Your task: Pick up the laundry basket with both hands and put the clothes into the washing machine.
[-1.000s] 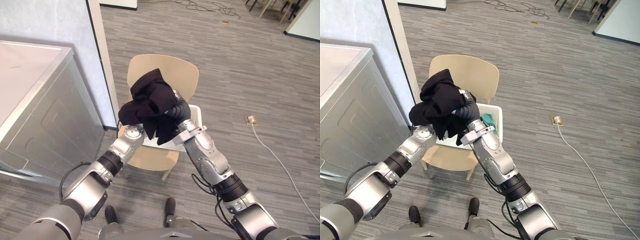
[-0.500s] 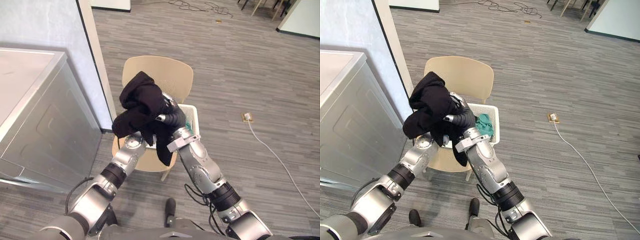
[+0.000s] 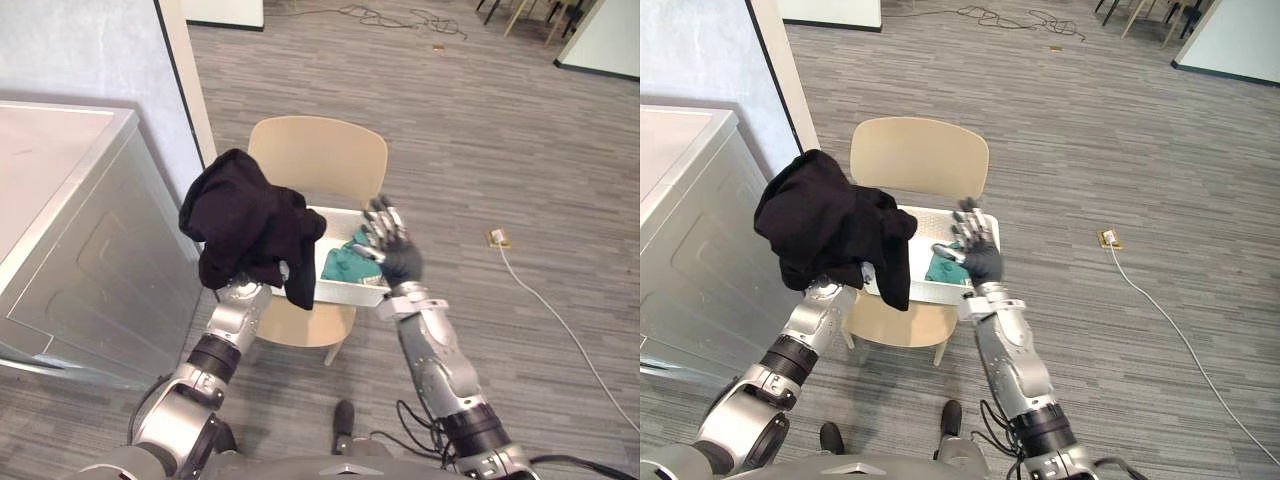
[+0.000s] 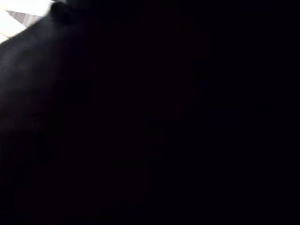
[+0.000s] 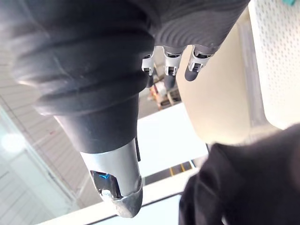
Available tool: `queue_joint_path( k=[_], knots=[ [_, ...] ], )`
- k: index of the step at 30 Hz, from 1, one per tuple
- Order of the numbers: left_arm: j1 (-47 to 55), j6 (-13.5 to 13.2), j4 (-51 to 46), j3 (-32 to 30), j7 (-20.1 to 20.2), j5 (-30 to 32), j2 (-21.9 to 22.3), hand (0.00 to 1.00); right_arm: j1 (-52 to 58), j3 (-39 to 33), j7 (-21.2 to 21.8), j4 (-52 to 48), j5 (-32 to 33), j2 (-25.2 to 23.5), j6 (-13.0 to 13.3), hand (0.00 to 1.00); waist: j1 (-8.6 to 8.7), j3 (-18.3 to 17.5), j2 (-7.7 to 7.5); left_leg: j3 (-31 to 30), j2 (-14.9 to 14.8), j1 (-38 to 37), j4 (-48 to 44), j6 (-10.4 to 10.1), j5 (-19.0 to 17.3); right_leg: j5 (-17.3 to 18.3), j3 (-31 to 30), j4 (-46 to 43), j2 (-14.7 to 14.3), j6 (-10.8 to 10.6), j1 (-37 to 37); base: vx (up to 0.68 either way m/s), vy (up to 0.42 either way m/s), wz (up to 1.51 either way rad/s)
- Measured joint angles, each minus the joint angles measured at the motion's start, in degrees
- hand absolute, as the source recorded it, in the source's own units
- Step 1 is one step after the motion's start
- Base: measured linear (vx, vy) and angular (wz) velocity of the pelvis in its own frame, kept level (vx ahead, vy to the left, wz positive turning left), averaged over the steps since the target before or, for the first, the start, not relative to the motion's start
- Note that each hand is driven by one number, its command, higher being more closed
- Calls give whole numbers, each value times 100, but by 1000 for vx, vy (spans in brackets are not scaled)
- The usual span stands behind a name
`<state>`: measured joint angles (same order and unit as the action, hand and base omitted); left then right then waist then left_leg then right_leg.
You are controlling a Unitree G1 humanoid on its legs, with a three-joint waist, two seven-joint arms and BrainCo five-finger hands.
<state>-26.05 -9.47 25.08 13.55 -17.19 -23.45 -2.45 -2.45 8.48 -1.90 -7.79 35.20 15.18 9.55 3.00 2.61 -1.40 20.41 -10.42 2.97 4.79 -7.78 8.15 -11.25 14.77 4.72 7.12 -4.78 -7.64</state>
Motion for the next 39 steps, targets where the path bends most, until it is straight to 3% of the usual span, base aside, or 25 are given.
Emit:
queue_joint_path(
  k=[9,13,16,17,19,21,23,24,25,27,29,30,31,32,33,34,35,37,38,39],
  knots=[
    [683,-51,-1134,-941,10,348,-100,100,484,-1213,-197,-263,-196,81,25,0,79,-281,269,20,-4,-25,-25,24,5,19,-15,-4,-15,-12,6,0,0,0],
    [1267,-106,-2018,-1379,6,400,-86,100,547,-1701,-680,-136,-1079,-328,-34,0,61,-301,298,10,-27,-177,-30,-12,-45,44,1,-3,-33,-4,170,0,0,0],
    [1839,-216,-2790,-1748,5,389,21,100,474,-1844,-1020,282,-2051,-374,-306,0,-13,-317,301,-9,-47,-150,-34,7,-69,77,13,-4,-46,37,181,-29,7,5],
    [2161,-314,-3110,-1971,5,364,198,100,358,-1999,-1184,831,-2621,-378,-483,0,-129,-318,304,-70,-76,-45,-115,10,-86,88,32,-5,-64,36,178,-45,-1,16],
    [2421,-374,-3274,-2127,4,329,353,100,145,-2235,-1381,1586,-2919,-369,-635,0,-268,-309,321,-260,-117,175,-322,11,-143,93,176,-8,-69,40,184,-40,-12,45],
    [2830,-462,-3354,-2226,4,327,607,100,-166,-2711,-1629,2709,-3112,-263,-894,0,-397,-240,469,-883,-138,709,-601,77,-10,150,806,-74,-82,70,209,-66,-33,128],
    [2937,-464,-3353,-2201,-3,312,709,100,-206,-2843,-1668,3065,-3112,-142,-1005,0,-452,-164,630,-1159,-198,941,-565,332,50,328,1229,-294,-134,153,189,-81,-38,139],
    [3011,-461,-3342,-2214,1,243,677,100,-229,-2993,-1701,3473,-3118,-130,-1071,0,-440,-103,587,-892,-230,1084,-579,1127,-402,508,1436,-416,-136,227,190,-64,-47,218],
    [3005,-470,-3336,-2223,-4,211,691,100,-248,-3227,-1706,4019,-3185,-87,-1103,0,-386,-16,413,-171,-334,1338,-1047,1520,-866,531,1790,-352,53,327,322,-68,-38,233],
    [3121,-471,-3331,-2097,27,197,650,100,-297,-3436,-1722,4951,-3431,84,-1145,0,-514,60,375,496,-730,1686,-2465,1623,-1052,587,2427,-612,240,407,392,-34,40,176],
    [3285,-475,-3278,-1771,130,107,625,100,-29,-3694,-1671,6067,-3960,134,-1230,0,-489,58,397,1263,-916,1443,-3818,1720,-1435,669,3399,-781,551,383,759,28,96,207],
    [3284,-476,-3270,-1650,146,107,620,100,52,-3708,-1631,6336,-4009,109,-1220,0,-461,53,401,1383,-926,1356,-3864,1625,-1603,669,3633,-782,624,380,800,2,143,220],
    [3282,-478,-3259,-1449,262,105,611,100,164,-3860,-1474,6855,-3999,94,-1227,0,-434,30,435,1580,-947,1175,-3760,1297,-1869,621,4010,-818,751,305,831,-5,112,158],
    [3280,-477,-3237,-1380,319,106,608,100,211,-3967,-1407,7083,-3994,57,-1241,0,-422,4,479,1614,-946,1099,-3607,1075,-1929,581,4170,-812,776,242,838,9,182,159],
    [3281,-477,-3183,-1298,407,105,607,100,281,-4139,-1288,7323,-3881,-6,-1265,0,-427,-35,601,1566,-921,948,-3158,659,-1896,529,4361,-821,791,158,831,47,243,140],
    [3219,-454,-2944,-1341,510,97,633,100,345,-4370,-1177,7569,-3725,-243,-1272,0,-448,36,596,1384,-560,914,-2852,445,-1891,494,4475,-976,1065,122,852,90,520,161],
    [3332,-407,-2835,-1352,520,-12,653,100,406,-4474,-1018,7907,-3529,-537,-1359,0,-433,97,488,1103,-248,974,-3029,646,-2063,407,4425,-1187,1400,51,1036,103,535,147],
    [3503,-346,-2828,-1272,571,-16,649,100,488,-4644,-947,7904,-3409,-709,-1376,0,-431,136,434,884,-5,982,-3219,815,-2223,408,4427,-1709,1821,55,1241,146,532,125],
    [3732,-297,-2844,-1045,657,-22,647,100,851,-4687,-846,7594,-3360,-776,-1393,0,-443,165,401,667,353,793,-3269,995,-2472,323,4061,-2714,2469,597,1340,147,463,125],
    [3829,-288,-2867,-941,689,-23,651,100,949,-4661,-813,7417,-3327,-830,-1373,0,-437,187,395,512,504,687,-3266,1062,-2552,253,3646,-3171,2668,1122,1219,210,556,147]
  ],
)
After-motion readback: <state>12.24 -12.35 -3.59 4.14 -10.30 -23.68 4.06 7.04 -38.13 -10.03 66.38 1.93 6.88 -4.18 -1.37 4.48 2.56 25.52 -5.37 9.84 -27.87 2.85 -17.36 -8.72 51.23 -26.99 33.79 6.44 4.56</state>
